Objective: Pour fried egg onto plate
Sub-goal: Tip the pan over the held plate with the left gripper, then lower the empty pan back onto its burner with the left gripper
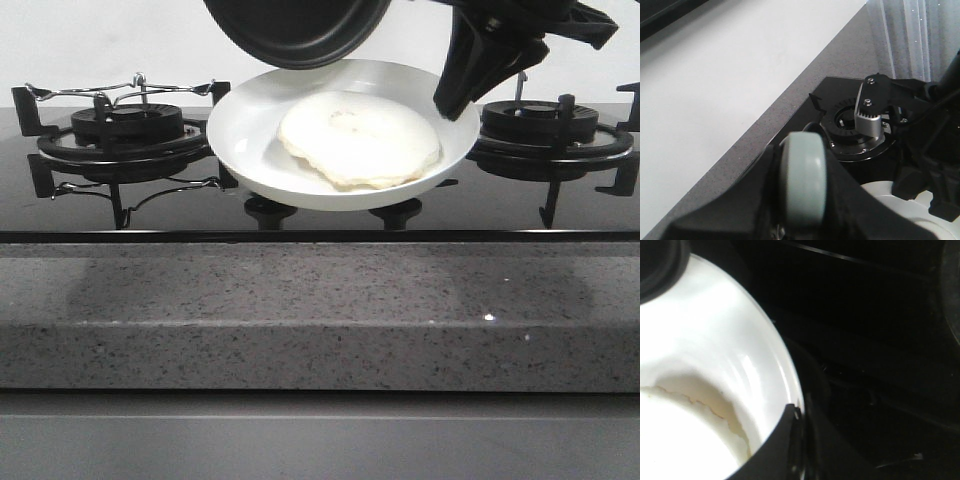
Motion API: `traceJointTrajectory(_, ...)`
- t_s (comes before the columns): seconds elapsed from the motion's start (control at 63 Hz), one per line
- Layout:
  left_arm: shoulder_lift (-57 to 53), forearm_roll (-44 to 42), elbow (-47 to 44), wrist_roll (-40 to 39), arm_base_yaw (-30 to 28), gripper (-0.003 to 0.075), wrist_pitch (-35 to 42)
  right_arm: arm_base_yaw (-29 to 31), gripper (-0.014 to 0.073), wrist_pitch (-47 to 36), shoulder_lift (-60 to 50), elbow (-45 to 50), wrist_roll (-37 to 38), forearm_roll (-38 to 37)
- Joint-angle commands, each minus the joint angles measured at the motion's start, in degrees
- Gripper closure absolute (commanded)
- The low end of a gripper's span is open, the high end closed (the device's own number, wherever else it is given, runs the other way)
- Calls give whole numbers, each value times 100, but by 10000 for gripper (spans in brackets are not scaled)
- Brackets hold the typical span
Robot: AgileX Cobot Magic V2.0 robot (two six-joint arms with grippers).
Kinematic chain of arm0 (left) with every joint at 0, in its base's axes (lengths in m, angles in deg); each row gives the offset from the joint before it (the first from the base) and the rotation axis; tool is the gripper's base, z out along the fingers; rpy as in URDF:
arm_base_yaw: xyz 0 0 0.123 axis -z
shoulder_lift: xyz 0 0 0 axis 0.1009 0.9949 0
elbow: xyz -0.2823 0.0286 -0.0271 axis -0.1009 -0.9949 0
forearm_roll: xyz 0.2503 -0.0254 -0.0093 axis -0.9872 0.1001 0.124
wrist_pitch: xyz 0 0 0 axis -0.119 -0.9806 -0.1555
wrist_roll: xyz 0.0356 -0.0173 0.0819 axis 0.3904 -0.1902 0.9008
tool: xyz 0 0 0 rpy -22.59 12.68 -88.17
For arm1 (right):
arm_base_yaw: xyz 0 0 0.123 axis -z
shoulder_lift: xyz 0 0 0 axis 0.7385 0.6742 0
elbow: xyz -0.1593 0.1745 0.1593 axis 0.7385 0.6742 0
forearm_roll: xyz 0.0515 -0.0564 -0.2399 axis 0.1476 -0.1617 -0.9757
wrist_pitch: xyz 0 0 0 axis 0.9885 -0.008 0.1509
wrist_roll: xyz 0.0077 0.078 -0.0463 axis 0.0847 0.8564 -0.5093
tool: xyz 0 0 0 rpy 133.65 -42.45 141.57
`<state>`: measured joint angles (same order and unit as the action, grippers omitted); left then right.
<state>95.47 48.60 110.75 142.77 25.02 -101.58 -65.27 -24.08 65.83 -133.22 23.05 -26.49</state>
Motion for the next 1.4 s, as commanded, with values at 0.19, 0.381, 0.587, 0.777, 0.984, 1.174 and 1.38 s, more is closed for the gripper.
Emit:
traceJointTrajectory(0.19,-264,1404,282,-571,-1313,741,255,-14,710,-298,-288,-146,-35,120)
traceJointTrajectory(0.381,-133,3110,282,-587,-2828,741,-665,-14,710,-298,-288,-146,-35,120)
traceJointTrajectory(0.587,418,4317,282,-1405,-4199,741,-1778,-14,710,-298,-288,-146,-35,120)
traceJointTrajectory(0.777,1130,4921,282,-1978,-4872,741,-2406,-14,710,-298,-288,-146,-35,120)
traceJointTrajectory(0.984,1856,5620,282,-2244,-5138,741,-2924,-14,710,-298,-288,-146,-35,120)
traceJointTrajectory(1.174,2425,6126,282,-2244,-5136,741,-3079,-14,710,-298,-288,-146,-35,120)
traceJointTrajectory(1.38,2856,6163,282,-2244,-5136,741,-3255,-14,710,-298,-288,-146,-35,120)
